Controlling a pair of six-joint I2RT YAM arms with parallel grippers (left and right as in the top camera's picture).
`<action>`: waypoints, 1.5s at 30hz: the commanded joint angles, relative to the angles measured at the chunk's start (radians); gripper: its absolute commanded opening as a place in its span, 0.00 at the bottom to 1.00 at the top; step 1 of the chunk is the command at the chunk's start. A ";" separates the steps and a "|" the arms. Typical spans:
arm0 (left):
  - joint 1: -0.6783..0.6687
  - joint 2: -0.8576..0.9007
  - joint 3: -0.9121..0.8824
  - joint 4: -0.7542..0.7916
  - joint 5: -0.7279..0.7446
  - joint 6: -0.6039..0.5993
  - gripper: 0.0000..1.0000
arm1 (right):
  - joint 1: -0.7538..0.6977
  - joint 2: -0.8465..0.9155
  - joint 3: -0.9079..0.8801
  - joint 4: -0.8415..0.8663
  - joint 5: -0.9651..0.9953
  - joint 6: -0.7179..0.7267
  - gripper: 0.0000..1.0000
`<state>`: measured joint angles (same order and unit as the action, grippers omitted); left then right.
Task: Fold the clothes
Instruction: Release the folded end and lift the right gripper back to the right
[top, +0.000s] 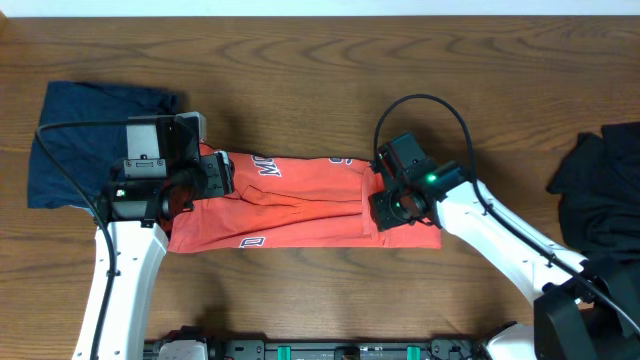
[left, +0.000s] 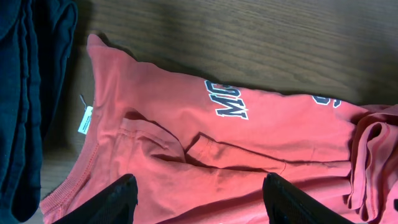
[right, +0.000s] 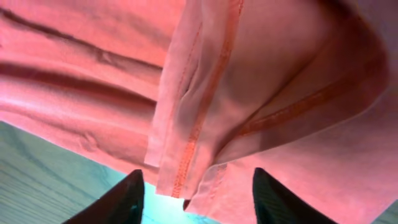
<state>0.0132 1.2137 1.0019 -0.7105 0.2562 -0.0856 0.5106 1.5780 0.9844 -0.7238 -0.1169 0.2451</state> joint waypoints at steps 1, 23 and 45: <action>0.007 -0.007 0.011 -0.003 0.002 0.002 0.66 | -0.101 -0.003 0.016 0.005 0.012 0.035 0.56; 0.007 -0.007 0.011 -0.003 0.002 0.002 0.66 | -0.552 0.216 0.014 0.090 -0.550 -0.230 0.09; 0.007 -0.007 0.011 0.008 0.002 0.002 0.66 | -0.333 0.268 0.014 0.666 -0.742 0.065 0.09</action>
<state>0.0132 1.2137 1.0019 -0.7017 0.2558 -0.0856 0.1654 1.8420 0.9874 -0.1139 -0.7483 0.2363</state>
